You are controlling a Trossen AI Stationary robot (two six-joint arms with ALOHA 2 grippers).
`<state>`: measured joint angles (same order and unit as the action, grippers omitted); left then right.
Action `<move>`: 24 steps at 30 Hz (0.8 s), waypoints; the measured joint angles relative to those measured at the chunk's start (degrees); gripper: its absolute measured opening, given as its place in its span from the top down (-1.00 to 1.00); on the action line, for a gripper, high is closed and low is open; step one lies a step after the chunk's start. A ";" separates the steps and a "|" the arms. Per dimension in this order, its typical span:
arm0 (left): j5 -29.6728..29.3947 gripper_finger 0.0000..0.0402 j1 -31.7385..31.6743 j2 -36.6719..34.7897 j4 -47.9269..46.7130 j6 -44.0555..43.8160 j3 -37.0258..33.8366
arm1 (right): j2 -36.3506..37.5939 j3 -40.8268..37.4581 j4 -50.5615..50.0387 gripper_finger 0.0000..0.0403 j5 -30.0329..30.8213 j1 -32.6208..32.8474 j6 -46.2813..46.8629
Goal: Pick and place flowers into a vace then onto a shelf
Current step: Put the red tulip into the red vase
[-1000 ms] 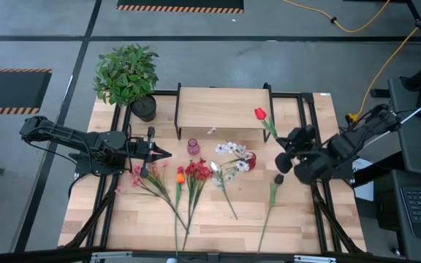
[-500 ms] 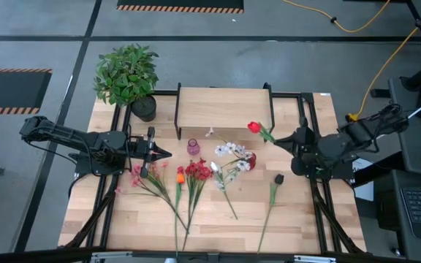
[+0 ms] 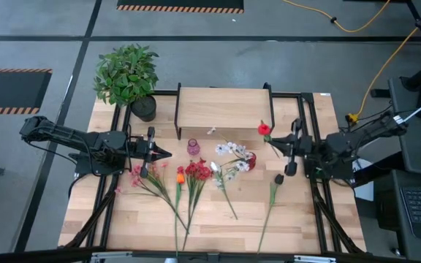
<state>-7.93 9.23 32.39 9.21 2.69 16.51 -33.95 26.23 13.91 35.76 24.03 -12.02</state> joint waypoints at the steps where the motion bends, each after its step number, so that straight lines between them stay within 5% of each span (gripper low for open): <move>1: 0.01 0.96 -0.02 -0.01 -0.02 -0.01 0.00 | -0.02 -1.13 2.61 1.00 -0.18 0.00 -0.77; 12: -0.08 0.96 0.00 -0.01 -0.02 2.74 0.00 | -4.27 -17.51 43.76 1.00 -7.75 -0.04 -11.14; 24: -0.11 0.96 -0.01 -0.01 -0.01 3.03 0.00 | -14.77 -14.86 50.27 1.00 -13.46 -3.84 -11.15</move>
<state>-8.04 9.22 32.38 9.20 5.72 16.51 -48.73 11.37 64.18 22.30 20.19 -23.17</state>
